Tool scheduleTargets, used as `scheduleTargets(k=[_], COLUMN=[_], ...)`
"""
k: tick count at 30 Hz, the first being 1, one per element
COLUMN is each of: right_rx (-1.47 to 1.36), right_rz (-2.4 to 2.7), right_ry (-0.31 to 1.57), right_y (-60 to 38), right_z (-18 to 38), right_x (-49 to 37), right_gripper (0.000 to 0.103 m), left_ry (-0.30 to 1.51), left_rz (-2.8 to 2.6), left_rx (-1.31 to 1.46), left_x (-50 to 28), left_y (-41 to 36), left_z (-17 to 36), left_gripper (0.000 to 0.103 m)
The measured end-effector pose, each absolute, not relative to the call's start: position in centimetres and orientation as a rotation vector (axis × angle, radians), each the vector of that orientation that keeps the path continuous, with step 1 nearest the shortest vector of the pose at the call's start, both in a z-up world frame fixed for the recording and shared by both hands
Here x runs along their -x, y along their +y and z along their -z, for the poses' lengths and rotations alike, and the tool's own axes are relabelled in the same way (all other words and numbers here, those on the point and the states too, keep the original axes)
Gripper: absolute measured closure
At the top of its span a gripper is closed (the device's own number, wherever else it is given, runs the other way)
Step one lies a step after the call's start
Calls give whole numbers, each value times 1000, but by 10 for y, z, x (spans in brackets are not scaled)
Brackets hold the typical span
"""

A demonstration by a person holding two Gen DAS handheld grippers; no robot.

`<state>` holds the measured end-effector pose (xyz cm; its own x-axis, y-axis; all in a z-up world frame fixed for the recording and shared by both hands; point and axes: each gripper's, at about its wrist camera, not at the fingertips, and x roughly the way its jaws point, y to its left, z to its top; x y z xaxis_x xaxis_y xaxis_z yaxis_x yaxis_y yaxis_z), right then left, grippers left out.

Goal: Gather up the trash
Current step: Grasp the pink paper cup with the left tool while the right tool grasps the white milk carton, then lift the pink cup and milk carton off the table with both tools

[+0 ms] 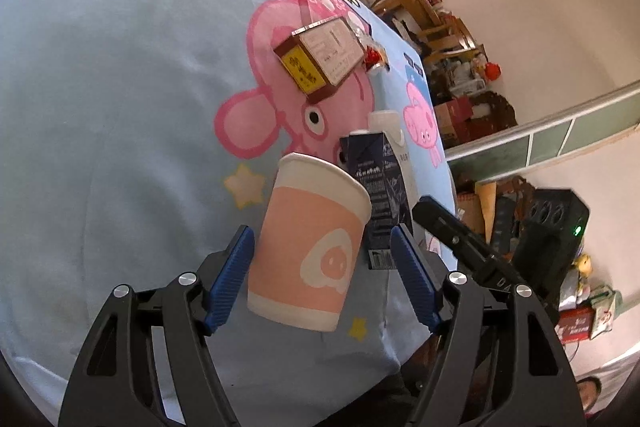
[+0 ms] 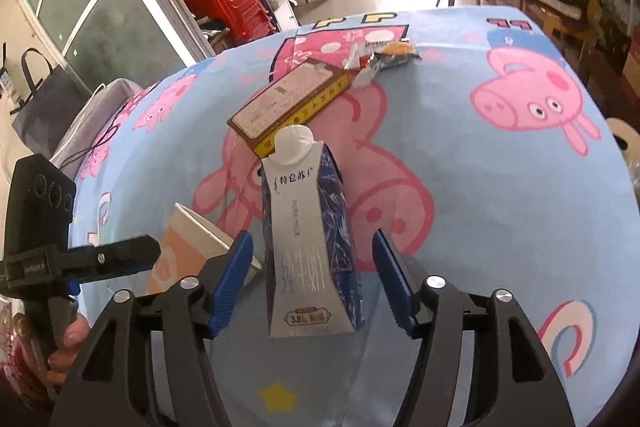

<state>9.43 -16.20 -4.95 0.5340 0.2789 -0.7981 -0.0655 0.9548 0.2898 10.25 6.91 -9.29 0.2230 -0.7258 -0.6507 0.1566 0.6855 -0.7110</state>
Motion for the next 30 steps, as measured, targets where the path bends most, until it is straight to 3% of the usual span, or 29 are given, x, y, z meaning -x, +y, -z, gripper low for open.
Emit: scheduleTargets(k=[8, 9, 10, 13, 14, 23, 30], right_rx=[-183, -181, -177, -168, -164, -185, -218], right_rz=[-193, -191, -185, -175, -177, -142, -151], right_ry=[1007, 1009, 1015, 1037, 1042, 909, 928], right_y=[-154, -154, -153, -153, -152, -170, -178], right_z=[56, 58, 60, 70, 73, 45, 52], right_x=[-94, -94, -94, -93, -91, -76, -69], right_gripper=[43, 43, 43, 43, 52, 53, 54], left_ry=[1236, 1235, 1235, 1215, 1205, 1095, 1105], left_rz=[685, 685, 683, 675, 672, 704, 708], left_rx=[528, 525, 517, 470, 459, 477, 462], left_x=[-96, -96, -96, -95, -94, -99, -98], left_y=[54, 53, 52, 47, 46, 48, 43], left_z=[101, 101, 102, 103, 101, 67, 68], left_gripper=[34, 39, 54, 58, 58, 62, 63])
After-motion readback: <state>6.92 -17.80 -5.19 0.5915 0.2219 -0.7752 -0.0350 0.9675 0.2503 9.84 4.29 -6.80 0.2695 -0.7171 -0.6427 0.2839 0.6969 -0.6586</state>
